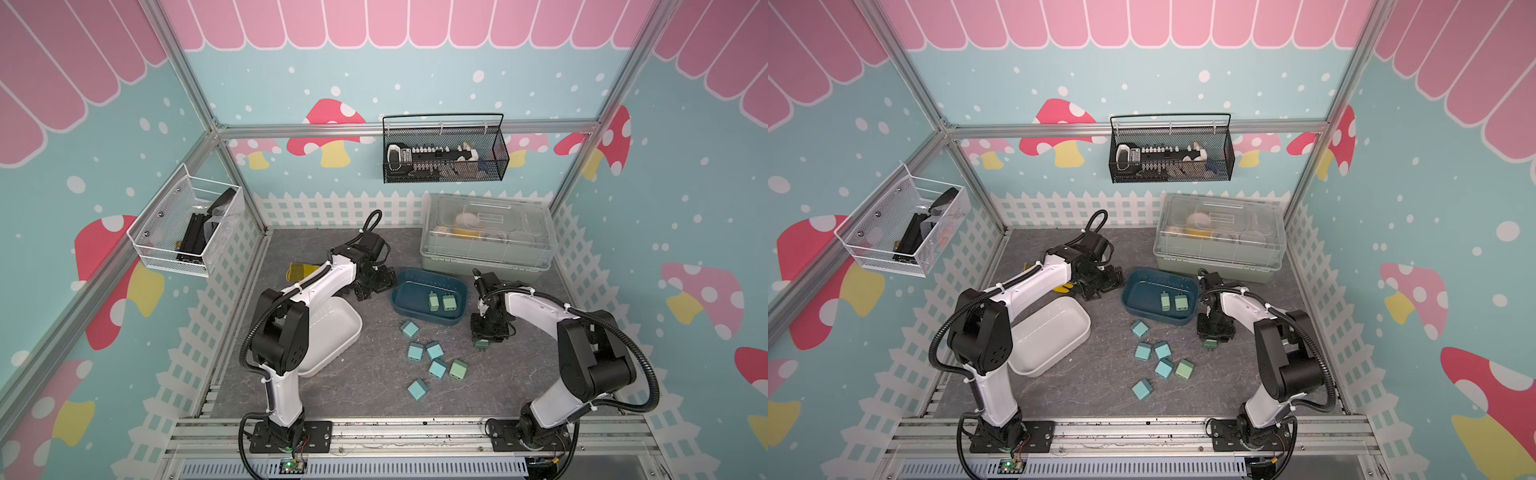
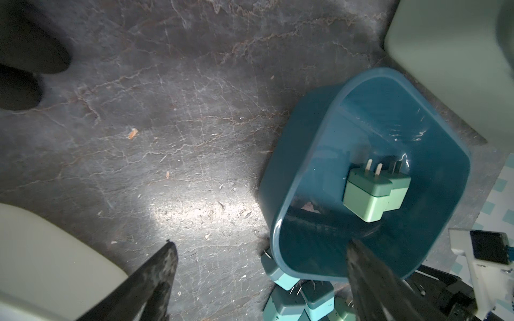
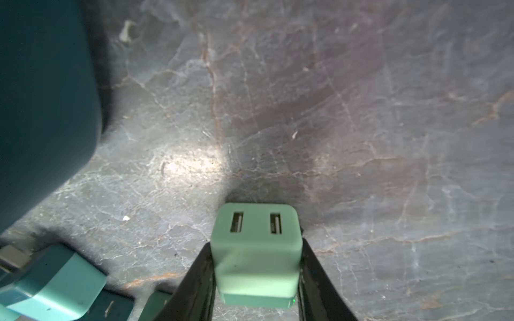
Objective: Place the plugs by color into the storage box
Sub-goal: Pick up the plug from the center of the board, then place the plug in the storage box.
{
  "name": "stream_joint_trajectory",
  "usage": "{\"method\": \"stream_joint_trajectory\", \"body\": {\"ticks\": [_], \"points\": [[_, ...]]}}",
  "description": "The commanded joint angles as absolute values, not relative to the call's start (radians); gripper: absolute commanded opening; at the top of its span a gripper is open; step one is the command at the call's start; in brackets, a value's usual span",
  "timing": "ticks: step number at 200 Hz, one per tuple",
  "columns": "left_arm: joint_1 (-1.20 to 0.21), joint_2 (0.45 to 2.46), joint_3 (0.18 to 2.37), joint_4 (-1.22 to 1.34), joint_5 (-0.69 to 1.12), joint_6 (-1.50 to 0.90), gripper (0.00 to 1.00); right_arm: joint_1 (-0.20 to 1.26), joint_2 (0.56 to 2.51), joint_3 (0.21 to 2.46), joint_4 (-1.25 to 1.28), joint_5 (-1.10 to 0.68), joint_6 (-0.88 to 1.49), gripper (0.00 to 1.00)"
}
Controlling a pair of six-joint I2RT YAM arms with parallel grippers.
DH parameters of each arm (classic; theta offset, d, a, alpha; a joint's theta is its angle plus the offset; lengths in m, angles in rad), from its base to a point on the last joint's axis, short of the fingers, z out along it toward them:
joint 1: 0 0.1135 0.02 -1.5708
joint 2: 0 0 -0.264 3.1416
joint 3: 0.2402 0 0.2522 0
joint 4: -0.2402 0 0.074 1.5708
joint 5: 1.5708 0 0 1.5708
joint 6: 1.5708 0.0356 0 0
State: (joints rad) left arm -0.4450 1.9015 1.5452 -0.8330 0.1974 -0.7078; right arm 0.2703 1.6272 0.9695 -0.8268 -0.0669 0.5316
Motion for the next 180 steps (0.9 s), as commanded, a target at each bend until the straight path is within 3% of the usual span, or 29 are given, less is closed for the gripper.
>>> {"method": "stream_joint_trajectory", "body": {"ticks": [1,76,130,180], "points": [[-0.420,1.889,1.564,-0.824,0.202,-0.722,0.91,0.278,1.602,1.026,-0.902,-0.042,0.528,0.39],[-0.343,1.873,1.560,-0.822,0.202,-0.707,0.91,0.296,1.639,1.371,-1.077,-0.038,0.500,0.38],[-0.331,1.860,1.549,-0.819,0.205,-0.704,0.91,0.447,2.015,1.872,-1.182,-0.048,0.475,0.37],[-0.310,1.814,1.480,-0.816,0.198,-0.695,0.91,0.498,2.341,2.276,-1.241,-0.066,0.447,0.37]]}}
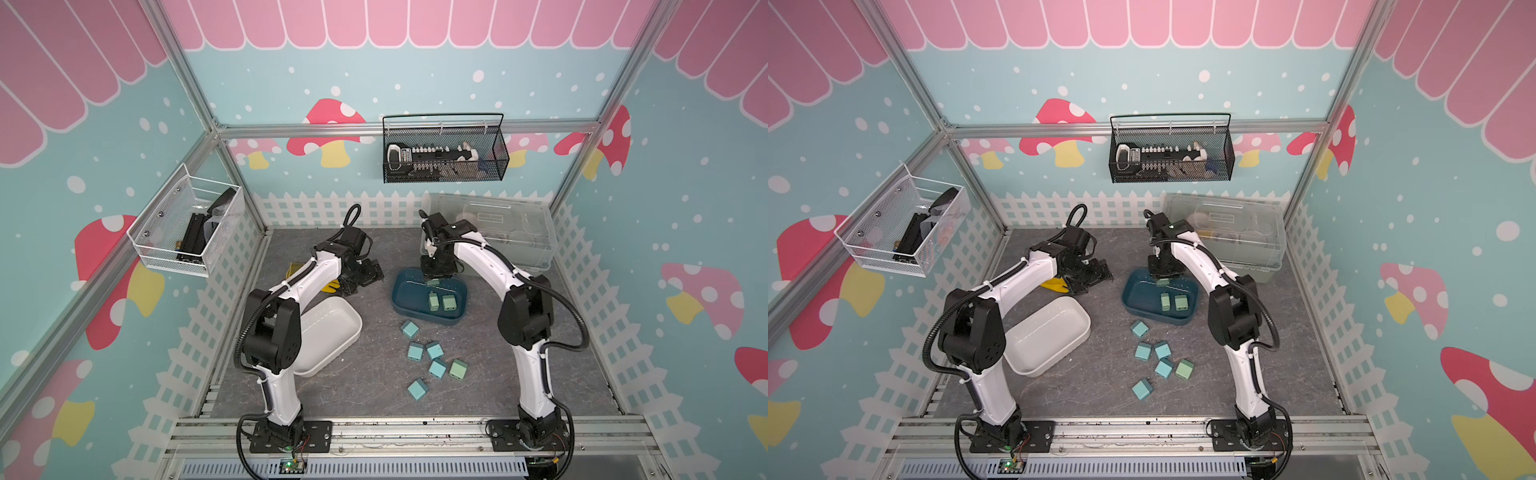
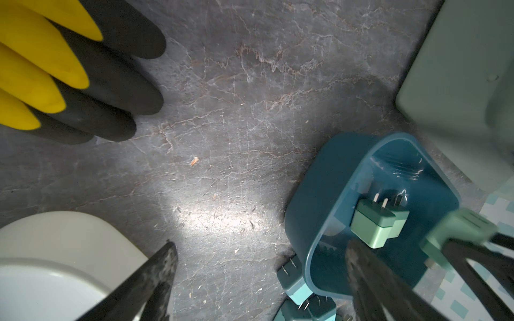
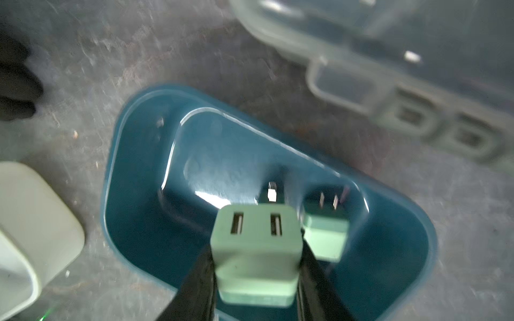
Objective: Place the plugs by color into the storage box
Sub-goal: Place the plug in the storage box.
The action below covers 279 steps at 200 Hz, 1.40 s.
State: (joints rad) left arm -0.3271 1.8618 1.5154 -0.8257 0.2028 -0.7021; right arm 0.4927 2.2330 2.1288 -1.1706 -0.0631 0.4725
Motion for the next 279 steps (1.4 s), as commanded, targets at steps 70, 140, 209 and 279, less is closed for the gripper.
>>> {"method": "stream_joint_trajectory", "body": {"ticks": [70,140,209,279], "points": [[-0.268,1.790,1.450,-0.807,0.207,-0.698,0.91,0.546,2.471,2.375,-1.287,-0.047,0.439,0.37],[-0.267,1.813,1.459,-0.796,0.220,-0.705,0.91,0.551,2.346,2.088,-1.156,-0.034,0.438,0.38],[-0.275,1.826,1.469,-0.796,0.221,-0.707,0.91,0.546,2.294,2.174,-1.223,-0.053,0.397,0.74],[-0.318,1.873,1.511,-0.796,0.227,-0.700,0.92,0.548,1.839,1.669,-1.200,-0.117,0.405,0.76]]}}
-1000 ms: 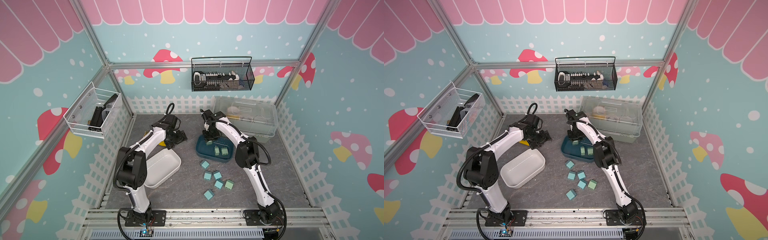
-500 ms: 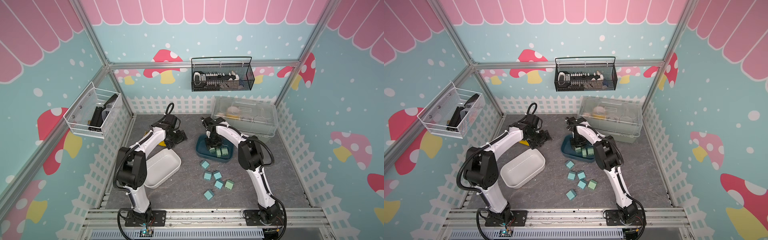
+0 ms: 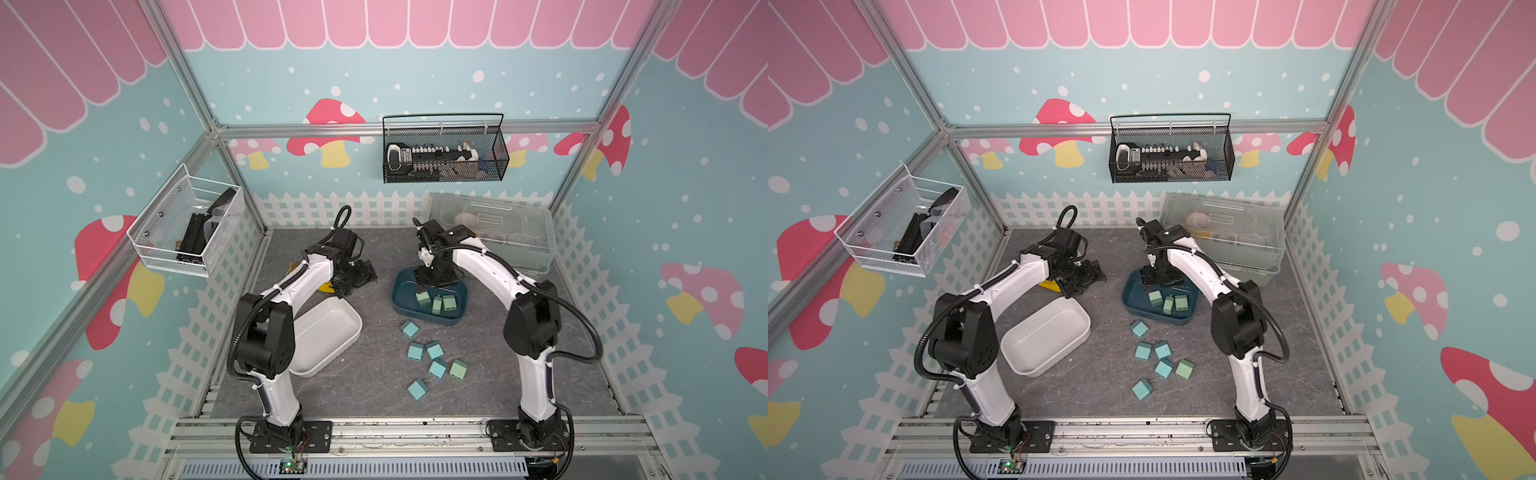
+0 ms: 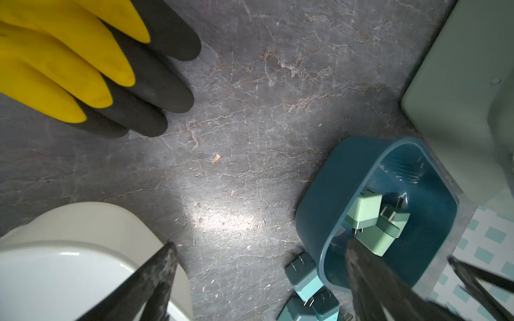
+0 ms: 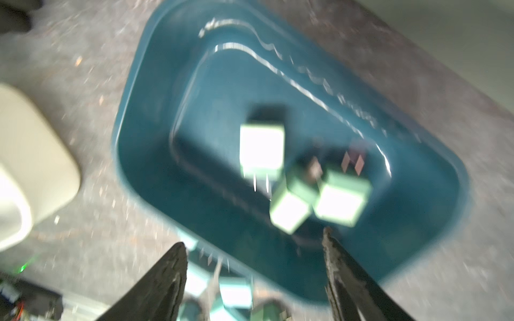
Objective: Place the plugs by color into the storage box
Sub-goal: Place the plug in the storage box, then pick up the plug from the center of the board.
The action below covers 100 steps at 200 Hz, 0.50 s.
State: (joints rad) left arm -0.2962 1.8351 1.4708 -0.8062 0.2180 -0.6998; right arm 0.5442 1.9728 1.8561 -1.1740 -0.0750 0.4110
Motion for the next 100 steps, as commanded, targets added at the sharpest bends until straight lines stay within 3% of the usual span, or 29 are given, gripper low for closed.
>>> {"method": "stream_joint_trajectory", "body": {"ticks": [1,46,100], "points": [[-0.320,1.874,1.512,-0.796,0.227,-0.701,0.92,0.548,1.833,1.659,-1.198,-0.119,0.407,0.76],[-0.371,1.931,1.564,-0.801,0.240,-0.709,0.92,0.557,1.519,1.150,-1.079,-0.211,0.472,0.76],[-0.394,1.970,1.587,-0.805,0.279,-0.740,0.92,0.597,1.486,0.899,-0.901,-0.227,0.562,0.76]]}}
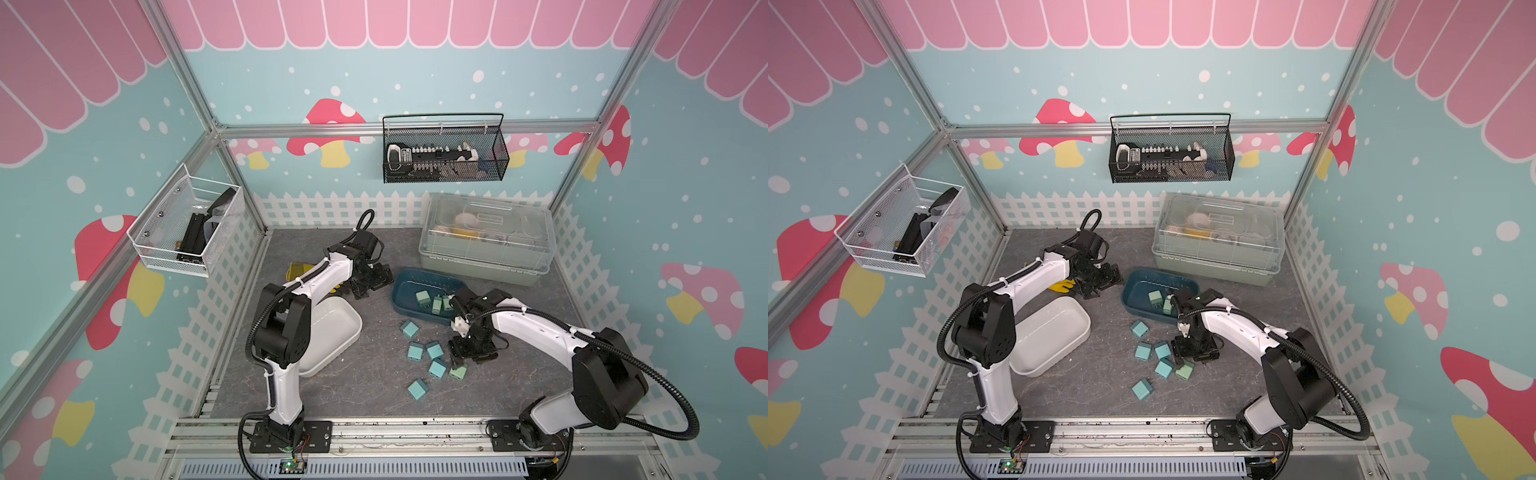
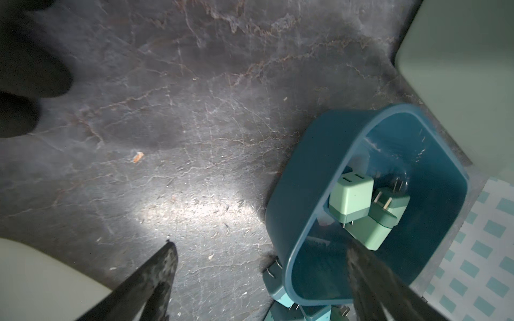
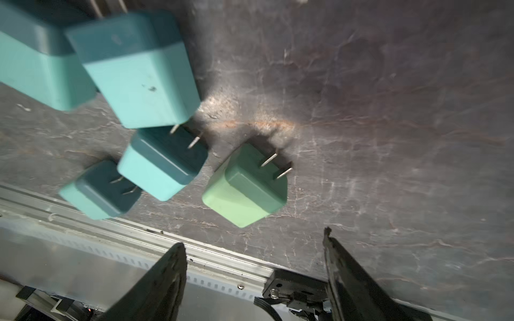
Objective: Place the plugs by color into the storage box
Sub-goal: Pick up the plug from the center of the board.
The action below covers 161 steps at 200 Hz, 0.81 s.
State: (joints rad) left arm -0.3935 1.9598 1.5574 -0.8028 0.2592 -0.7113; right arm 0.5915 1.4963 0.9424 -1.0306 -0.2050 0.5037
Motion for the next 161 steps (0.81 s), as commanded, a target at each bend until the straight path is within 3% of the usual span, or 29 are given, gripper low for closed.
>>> {"method": "stream_joint_trajectory", "body": {"ticks": [1,77,161], "points": [[-0.394,1.969,1.587,-0.805,0.278,-0.741,0.91,0.597,1.487,0.898,-0.898,-0.228,0.562,0.76],[-0.395,1.957,1.588,-0.837,0.279,-0.726,0.91,0.596,1.551,0.821,-0.853,-0.161,0.583,0.76],[-0.399,1.942,1.581,-0.830,0.276,-0.716,0.92,0.565,1.463,0.763,-0.883,-0.107,0.641,0.74]]}}
